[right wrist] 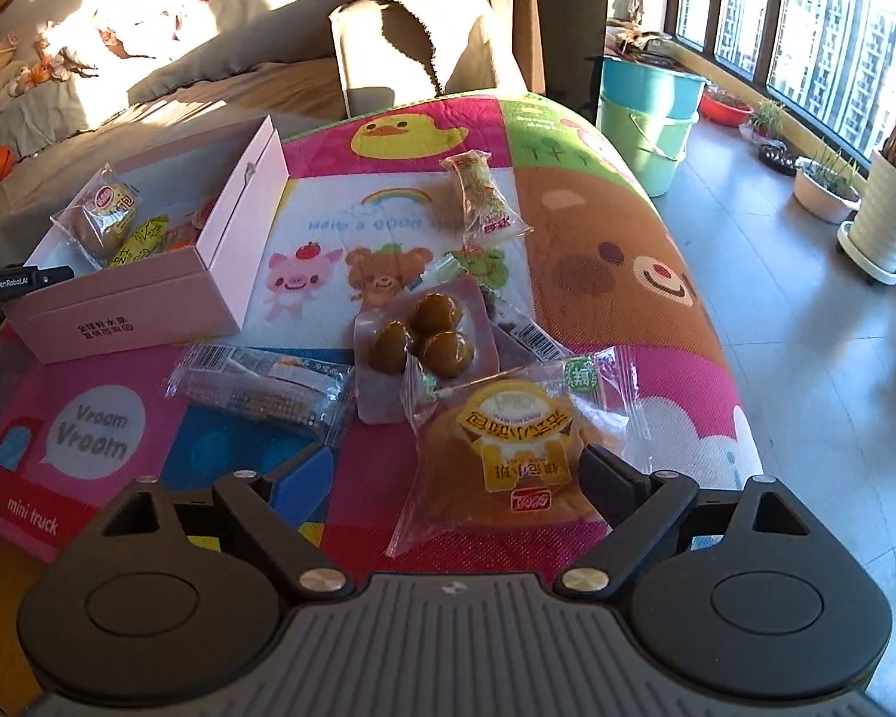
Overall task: Organize objects
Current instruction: 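Move the right tool over the remaining snacks on the mat, then grasp the clear barcoded biscuit packet with the right tool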
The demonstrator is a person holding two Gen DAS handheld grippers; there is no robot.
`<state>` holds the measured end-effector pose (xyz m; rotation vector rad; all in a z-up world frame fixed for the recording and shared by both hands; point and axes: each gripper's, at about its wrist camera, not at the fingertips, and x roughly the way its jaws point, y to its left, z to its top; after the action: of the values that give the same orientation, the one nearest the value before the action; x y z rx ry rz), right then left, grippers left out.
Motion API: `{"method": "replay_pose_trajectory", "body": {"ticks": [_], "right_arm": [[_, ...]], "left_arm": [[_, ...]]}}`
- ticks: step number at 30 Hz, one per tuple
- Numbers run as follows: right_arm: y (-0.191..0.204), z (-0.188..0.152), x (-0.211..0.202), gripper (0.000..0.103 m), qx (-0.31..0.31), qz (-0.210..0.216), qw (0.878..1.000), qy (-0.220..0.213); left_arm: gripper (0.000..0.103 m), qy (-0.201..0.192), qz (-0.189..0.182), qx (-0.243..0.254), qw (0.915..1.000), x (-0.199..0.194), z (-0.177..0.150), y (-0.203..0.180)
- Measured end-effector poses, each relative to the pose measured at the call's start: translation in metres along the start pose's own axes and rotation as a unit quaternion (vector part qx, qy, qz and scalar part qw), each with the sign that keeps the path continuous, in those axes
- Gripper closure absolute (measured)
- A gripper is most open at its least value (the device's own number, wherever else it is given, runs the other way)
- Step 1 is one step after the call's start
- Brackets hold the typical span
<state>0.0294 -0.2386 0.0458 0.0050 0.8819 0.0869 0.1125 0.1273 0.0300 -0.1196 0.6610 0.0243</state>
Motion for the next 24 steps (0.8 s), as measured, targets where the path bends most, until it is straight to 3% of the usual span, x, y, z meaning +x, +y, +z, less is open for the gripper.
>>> {"method": "replay_pose_trajectory", "body": {"ticks": [7,10,14,19,24], "right_arm": [[0.003,-0.01,-0.008,0.011,-0.038,-0.002,0.999,0.0],[0.006,-0.012,-0.006,0.011,-0.057,-0.021,0.998,-0.013],[-0.002,-0.001,-0.006,0.011,-0.033,-0.033,0.998,-0.037],[0.026,0.018,-0.006,0.011,-0.092,0.025,0.993,-0.076],[0.061,0.04,0.036,0.011,-0.15,0.091,0.983,-0.05]], "left_arm": [[0.087,0.0,-0.001,-0.003,1.0,0.001,0.002,0.001],[0.087,0.0,-0.001,-0.002,1.0,0.001,0.002,0.001],[0.087,0.0,-0.001,-0.002,1.0,0.001,0.002,0.001],[0.087,0.0,-0.002,-0.002,1.0,0.0,0.002,0.001],[0.087,0.001,-0.001,0.0,1.0,0.001,0.001,0.002]]}}
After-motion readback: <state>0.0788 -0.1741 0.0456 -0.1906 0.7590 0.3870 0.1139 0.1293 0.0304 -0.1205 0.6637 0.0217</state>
